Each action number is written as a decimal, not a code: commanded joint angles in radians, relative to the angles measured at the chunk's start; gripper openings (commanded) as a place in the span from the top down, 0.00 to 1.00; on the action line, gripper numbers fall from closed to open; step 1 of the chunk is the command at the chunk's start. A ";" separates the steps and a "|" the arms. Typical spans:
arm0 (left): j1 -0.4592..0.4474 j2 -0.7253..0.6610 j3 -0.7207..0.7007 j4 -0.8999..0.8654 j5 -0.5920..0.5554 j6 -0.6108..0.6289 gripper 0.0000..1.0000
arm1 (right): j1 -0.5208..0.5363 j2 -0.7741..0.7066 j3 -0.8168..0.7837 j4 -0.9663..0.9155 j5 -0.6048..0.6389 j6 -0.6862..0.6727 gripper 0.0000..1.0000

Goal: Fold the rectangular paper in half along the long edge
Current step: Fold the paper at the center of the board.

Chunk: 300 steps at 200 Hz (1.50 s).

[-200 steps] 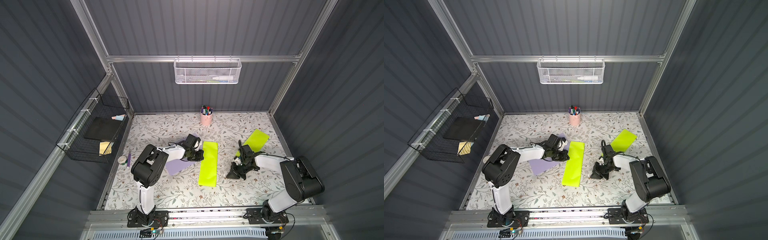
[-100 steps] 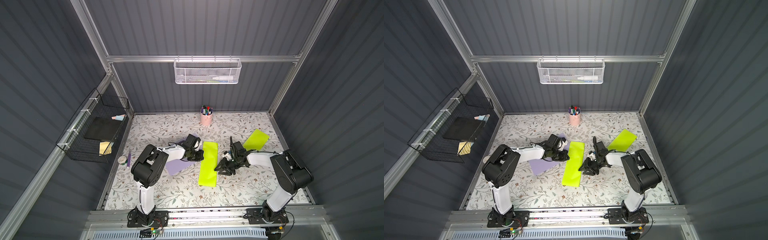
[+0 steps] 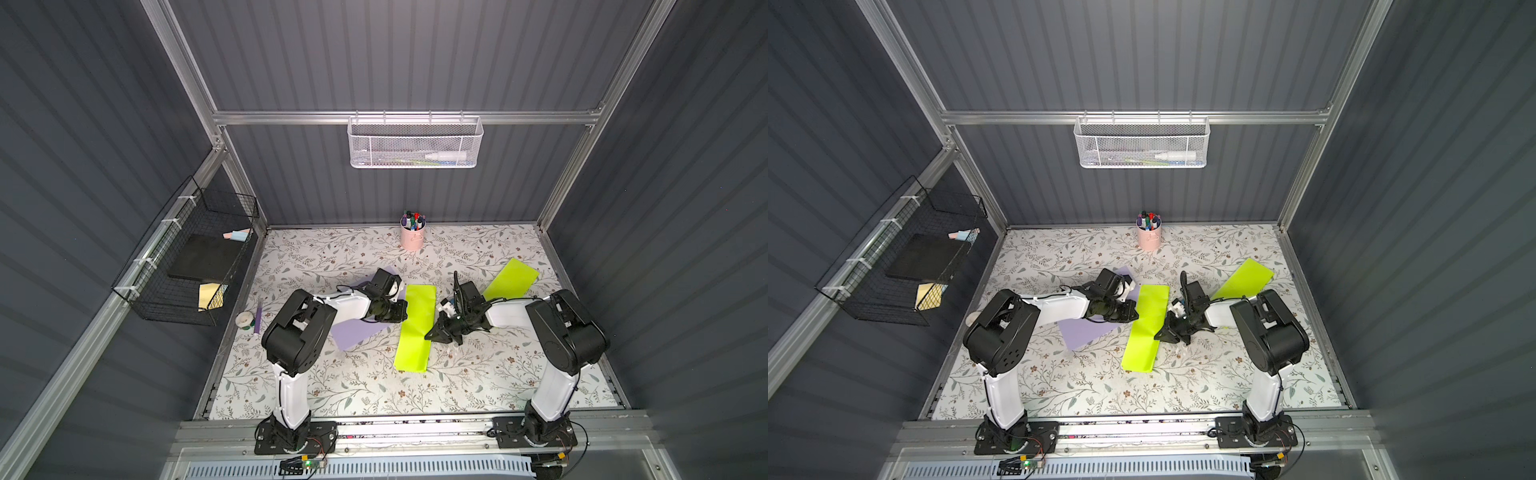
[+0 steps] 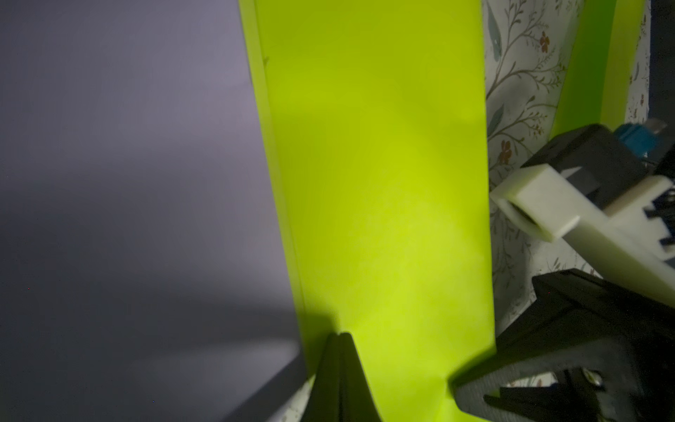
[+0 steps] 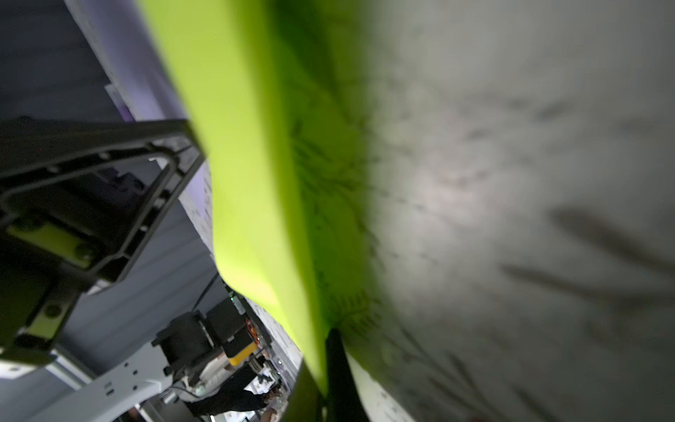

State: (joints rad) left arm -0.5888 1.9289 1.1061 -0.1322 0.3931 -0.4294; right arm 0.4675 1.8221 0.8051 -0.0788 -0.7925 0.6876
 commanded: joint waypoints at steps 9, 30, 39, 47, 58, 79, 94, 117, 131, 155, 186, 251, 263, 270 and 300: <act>0.001 0.049 -0.055 -0.167 -0.112 0.024 1.00 | 0.000 0.016 0.005 -0.048 0.077 -0.005 1.00; 0.001 0.050 -0.054 -0.168 -0.112 0.025 1.00 | -0.002 0.035 0.051 -0.106 0.102 -0.028 0.83; 0.001 0.051 -0.052 -0.169 -0.111 0.026 1.00 | -0.005 0.042 0.072 -0.124 0.116 -0.037 0.69; 0.001 0.050 -0.053 -0.170 -0.112 0.025 1.00 | -0.010 0.049 0.089 -0.131 0.122 -0.042 0.64; 0.001 0.049 -0.054 -0.169 -0.112 0.026 1.00 | -0.019 0.064 0.108 -0.132 0.120 -0.046 0.62; 0.001 0.046 -0.058 -0.167 -0.113 0.025 1.00 | -0.037 0.094 0.147 -0.134 0.108 -0.055 0.68; 0.001 0.044 -0.059 -0.167 -0.115 0.026 1.00 | -0.045 0.109 0.171 -0.140 0.109 -0.064 0.85; 0.001 0.038 -0.066 -0.164 -0.119 0.024 1.00 | -0.056 0.117 0.192 -0.142 0.102 -0.071 1.00; 0.001 0.037 -0.068 -0.162 -0.118 0.023 1.00 | -0.059 0.121 0.213 -0.156 0.100 -0.080 1.00; 0.001 0.038 -0.067 -0.161 -0.118 0.024 1.00 | -0.066 0.135 0.262 -0.195 0.109 -0.093 0.67; 0.001 0.036 -0.069 -0.161 -0.117 0.026 1.00 | -0.075 0.176 0.328 -0.216 0.102 -0.107 0.63; 0.001 0.025 -0.082 -0.155 -0.123 0.026 1.00 | -0.079 0.246 0.461 -0.260 0.088 -0.147 1.00; 0.001 0.023 -0.081 -0.153 -0.123 0.025 1.00 | -0.080 0.246 0.475 -0.264 0.082 -0.150 1.00; 0.001 0.024 -0.083 -0.153 -0.125 0.026 1.00 | -0.081 0.251 0.488 -0.269 0.077 -0.150 1.00; 0.001 0.024 -0.083 -0.155 -0.125 0.027 1.00 | -0.082 0.280 0.549 -0.320 0.061 -0.170 0.76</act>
State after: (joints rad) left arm -0.5896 1.9121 1.0851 -0.1207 0.3641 -0.4286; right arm 0.3885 2.0666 1.3022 -0.3420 -0.7151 0.5488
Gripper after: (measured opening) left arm 0.056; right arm 0.209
